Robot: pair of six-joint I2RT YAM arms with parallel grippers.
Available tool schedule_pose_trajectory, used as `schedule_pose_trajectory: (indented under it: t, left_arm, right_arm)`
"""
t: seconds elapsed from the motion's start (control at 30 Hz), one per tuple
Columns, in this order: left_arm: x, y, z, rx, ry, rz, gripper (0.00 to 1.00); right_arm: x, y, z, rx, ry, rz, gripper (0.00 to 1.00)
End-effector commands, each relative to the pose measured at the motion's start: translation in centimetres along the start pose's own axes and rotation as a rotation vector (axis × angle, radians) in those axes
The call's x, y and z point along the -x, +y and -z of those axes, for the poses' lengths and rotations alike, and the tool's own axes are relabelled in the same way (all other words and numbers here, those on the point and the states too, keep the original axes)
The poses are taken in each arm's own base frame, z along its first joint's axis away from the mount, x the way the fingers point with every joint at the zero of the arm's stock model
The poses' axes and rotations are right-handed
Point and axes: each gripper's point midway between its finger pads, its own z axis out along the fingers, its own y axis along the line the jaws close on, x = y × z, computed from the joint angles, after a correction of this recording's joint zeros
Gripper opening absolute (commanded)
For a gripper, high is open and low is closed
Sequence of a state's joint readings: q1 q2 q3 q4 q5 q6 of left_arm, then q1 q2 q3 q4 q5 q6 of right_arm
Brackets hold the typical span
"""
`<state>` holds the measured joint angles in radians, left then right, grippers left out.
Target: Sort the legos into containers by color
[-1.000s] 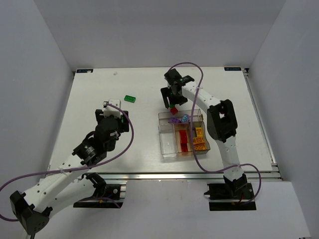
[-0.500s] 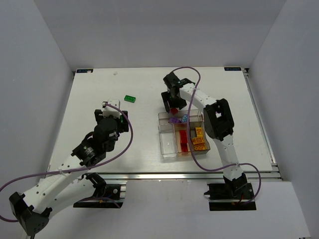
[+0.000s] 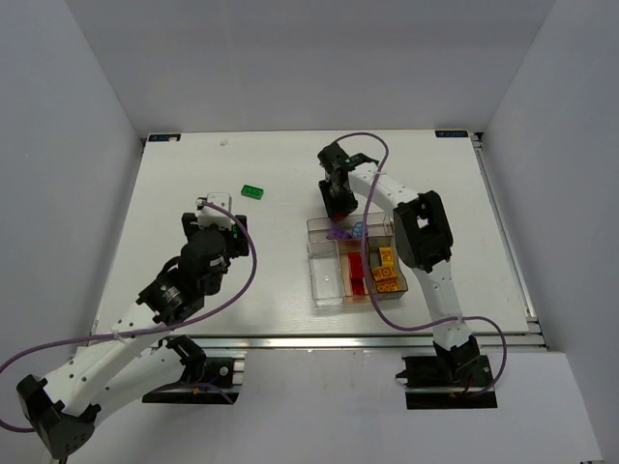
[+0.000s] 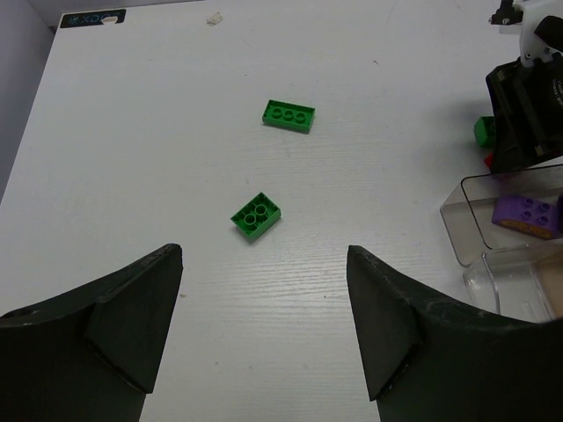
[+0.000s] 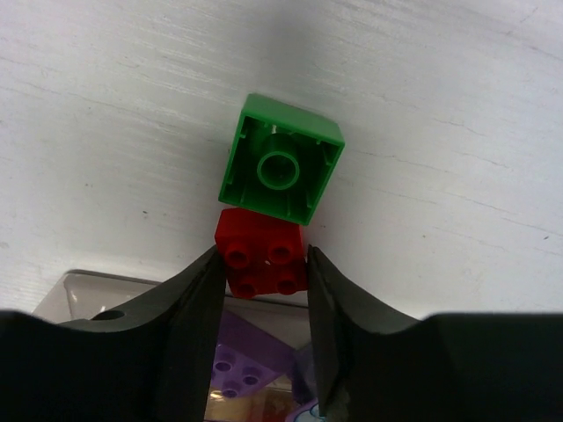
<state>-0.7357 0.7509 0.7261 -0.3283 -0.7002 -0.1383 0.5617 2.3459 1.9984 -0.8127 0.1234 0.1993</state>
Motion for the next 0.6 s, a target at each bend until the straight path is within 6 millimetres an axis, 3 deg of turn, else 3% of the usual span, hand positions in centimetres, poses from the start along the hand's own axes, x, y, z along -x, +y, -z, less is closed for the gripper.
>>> schedule_pose_trajectory:
  t: [0.0, 0.17, 0.27, 0.3, 0.37, 0.4, 0.43, 0.47, 0.5, 0.53, 0.57]
  left_arm:
    - [0.6, 0.4, 0.2, 0.014, -0.024, 0.013, 0.85]
    - [0.6, 0.5, 0.2, 0.017, -0.023, 0.012, 0.85]
    - [0.6, 0.5, 0.2, 0.018, -0.025, 0.011, 0.85]
    - [0.6, 0.6, 0.2, 0.02, -0.025, 0.011, 0.85]
    - [0.6, 0.6, 0.2, 0.02, -0.025, 0.013, 0.85]
    - [0.6, 0.5, 0.2, 0.02, -0.026, 0.014, 0.85]
    - [0.6, 0.5, 0.2, 0.018, -0.025, 0.011, 0.85]
    - [0.5, 0.4, 0.1, 0.017, -0.022, 0.009, 0.85]
    - [0.3, 0.4, 0.0, 0.017, -0.015, 0.005, 0.85]
    - [0.4, 0.3, 0.1, 0.013, -0.017, 0.008, 0.85]
    - [0.3, 0.3, 0.0, 0.015, -0.015, 0.005, 0.85]
  right_arm:
    - [0.3, -0.1, 0.1, 0.017, 0.003, -0.004, 0.42]
    - [1.5, 0.0, 0.6, 0.044, -0.037, 0.02, 0.11]
    - [3.5, -0.1, 2.2, 0.039, -0.131, 0.062, 0.0]
    - [4.5, -0.2, 4.0, 0.049, -0.184, 0.086, 0.0]
    - [5.3, -0.1, 5.1, 0.064, -0.245, 0.123, 0.0]
    - [6.4, -0.3, 7.7, 0.064, -0.313, 0.147, 0.0]
    - [7.9, -0.3, 9.0, 0.064, -0.396, 0.154, 0.0]
    - [7.0, -0.4, 8.7, 0.063, -0.4, 0.158, 0.0]
    - [7.8, -0.7, 11.5, 0.056, -0.48, 0.198, 0.0]
    - [9.2, -0.7, 12.9, 0.063, -0.567, 0.198, 0.0]
    - [7.7, -0.8, 12.3, 0.075, -0.555, 0.212, 0.0]
